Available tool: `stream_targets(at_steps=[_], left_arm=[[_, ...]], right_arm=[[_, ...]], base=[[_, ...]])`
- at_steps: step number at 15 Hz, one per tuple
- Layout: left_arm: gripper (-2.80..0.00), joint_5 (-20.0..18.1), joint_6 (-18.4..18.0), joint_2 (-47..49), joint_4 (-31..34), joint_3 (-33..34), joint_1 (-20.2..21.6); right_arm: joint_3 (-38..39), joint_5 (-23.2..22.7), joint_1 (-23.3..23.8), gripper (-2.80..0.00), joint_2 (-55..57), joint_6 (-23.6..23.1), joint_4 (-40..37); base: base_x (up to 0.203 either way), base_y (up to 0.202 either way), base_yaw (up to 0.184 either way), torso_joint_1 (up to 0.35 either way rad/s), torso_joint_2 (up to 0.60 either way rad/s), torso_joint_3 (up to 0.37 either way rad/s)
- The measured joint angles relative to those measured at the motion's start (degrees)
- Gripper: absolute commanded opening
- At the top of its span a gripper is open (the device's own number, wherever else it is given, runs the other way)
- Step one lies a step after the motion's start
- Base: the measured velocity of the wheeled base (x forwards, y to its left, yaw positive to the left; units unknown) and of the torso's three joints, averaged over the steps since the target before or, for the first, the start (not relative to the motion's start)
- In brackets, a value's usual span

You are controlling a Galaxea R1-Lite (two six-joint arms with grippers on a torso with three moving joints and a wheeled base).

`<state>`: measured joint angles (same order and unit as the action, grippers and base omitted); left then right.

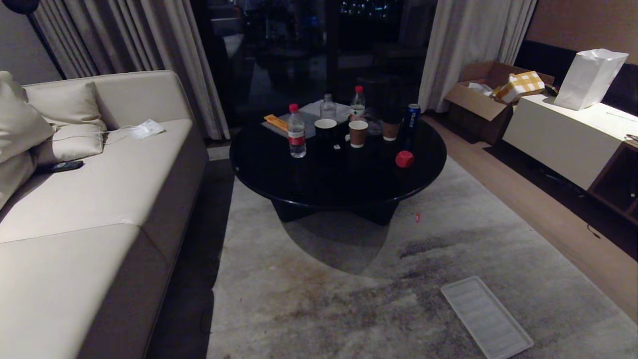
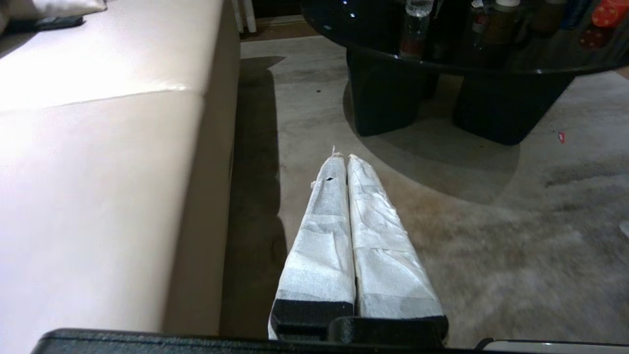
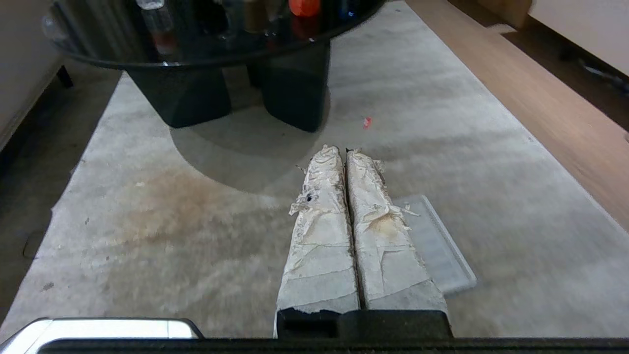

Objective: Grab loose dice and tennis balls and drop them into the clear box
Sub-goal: Pick up toys out of the box

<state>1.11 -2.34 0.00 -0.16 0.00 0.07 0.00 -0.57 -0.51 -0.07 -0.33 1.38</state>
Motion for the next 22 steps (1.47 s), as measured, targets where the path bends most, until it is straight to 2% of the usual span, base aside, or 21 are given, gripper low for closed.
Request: stream_targets(at_steps=[22], left_arm=[[-2.8,0.03,-0.01,0.0,0.05,0.0,0.0]], right_arm=[[0.0,0.04,0.0,-2.8,0.0,-0.09,-0.01]], base=[[0.183,0.0,0.0,0.001,0.0,0.003]])
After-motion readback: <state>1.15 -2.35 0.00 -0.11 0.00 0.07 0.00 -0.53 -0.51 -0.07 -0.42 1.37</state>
